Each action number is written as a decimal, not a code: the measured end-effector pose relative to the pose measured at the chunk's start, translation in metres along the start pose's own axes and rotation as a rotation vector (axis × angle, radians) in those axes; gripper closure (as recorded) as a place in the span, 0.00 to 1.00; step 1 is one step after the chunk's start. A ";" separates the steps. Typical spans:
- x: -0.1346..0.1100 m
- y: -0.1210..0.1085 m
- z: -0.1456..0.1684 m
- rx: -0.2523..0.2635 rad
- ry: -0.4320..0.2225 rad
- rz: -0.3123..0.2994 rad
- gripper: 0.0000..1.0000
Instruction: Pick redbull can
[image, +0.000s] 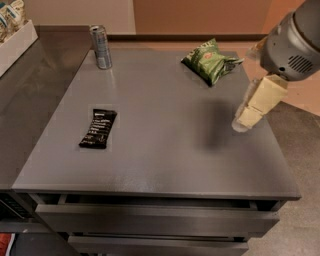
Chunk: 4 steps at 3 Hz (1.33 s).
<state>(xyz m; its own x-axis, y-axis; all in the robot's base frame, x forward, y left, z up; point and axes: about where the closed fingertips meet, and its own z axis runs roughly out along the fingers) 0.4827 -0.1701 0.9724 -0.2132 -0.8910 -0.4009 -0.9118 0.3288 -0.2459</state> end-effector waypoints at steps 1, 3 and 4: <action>-0.025 -0.019 0.026 0.017 -0.070 0.037 0.00; -0.074 -0.058 0.072 0.083 -0.149 0.101 0.00; -0.096 -0.073 0.094 0.081 -0.184 0.176 0.00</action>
Offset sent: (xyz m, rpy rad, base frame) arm 0.1064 0.0731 -0.0208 0.1807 -0.1058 -0.0921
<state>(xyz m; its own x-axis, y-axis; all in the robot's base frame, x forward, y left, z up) 0.6028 -0.0793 0.9459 -0.2920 -0.7481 -0.5959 -0.8334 0.5046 -0.2252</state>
